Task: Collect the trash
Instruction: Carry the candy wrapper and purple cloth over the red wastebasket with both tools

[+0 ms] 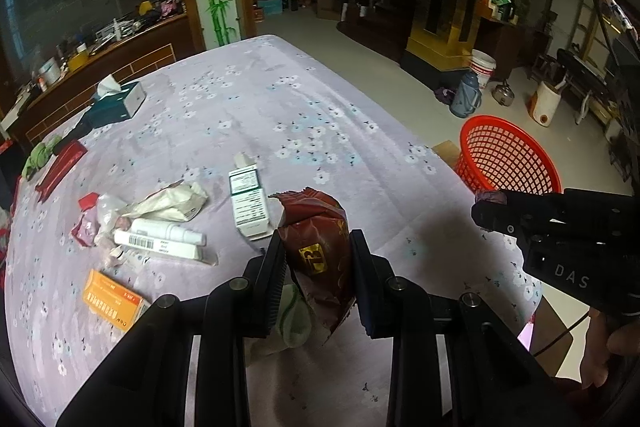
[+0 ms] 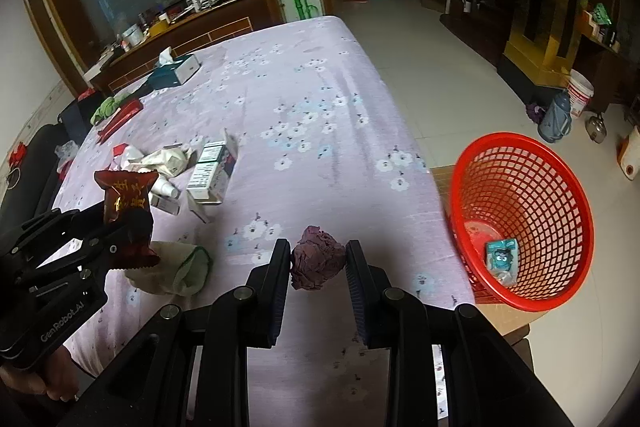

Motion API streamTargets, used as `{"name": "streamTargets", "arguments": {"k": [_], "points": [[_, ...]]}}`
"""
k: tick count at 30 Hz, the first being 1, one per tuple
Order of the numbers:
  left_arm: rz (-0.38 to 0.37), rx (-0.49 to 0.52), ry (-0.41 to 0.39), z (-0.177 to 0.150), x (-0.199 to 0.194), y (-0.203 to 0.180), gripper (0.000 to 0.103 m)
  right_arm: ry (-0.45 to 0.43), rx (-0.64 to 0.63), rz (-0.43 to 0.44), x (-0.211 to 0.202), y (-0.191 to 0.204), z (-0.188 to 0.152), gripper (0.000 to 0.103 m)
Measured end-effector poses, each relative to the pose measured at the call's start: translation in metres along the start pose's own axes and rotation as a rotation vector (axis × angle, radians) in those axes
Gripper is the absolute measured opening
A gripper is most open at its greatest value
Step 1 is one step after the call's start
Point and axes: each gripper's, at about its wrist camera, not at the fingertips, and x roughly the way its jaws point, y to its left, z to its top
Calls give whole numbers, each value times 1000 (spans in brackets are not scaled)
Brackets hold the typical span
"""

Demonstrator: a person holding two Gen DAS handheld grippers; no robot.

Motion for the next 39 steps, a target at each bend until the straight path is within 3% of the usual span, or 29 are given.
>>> {"name": "streamTargets", "arguments": {"k": [26, 33, 39], "points": [[-117, 103, 17, 26, 24, -57, 29, 16, 101, -89, -7, -49, -12, 30], [-221, 143, 28, 47, 34, -91, 29, 9, 164, -113, -16, -79, -17, 30], [-335, 143, 57, 73, 54, -125, 29, -13, 264, -147, -32, -128, -18, 30]]}}
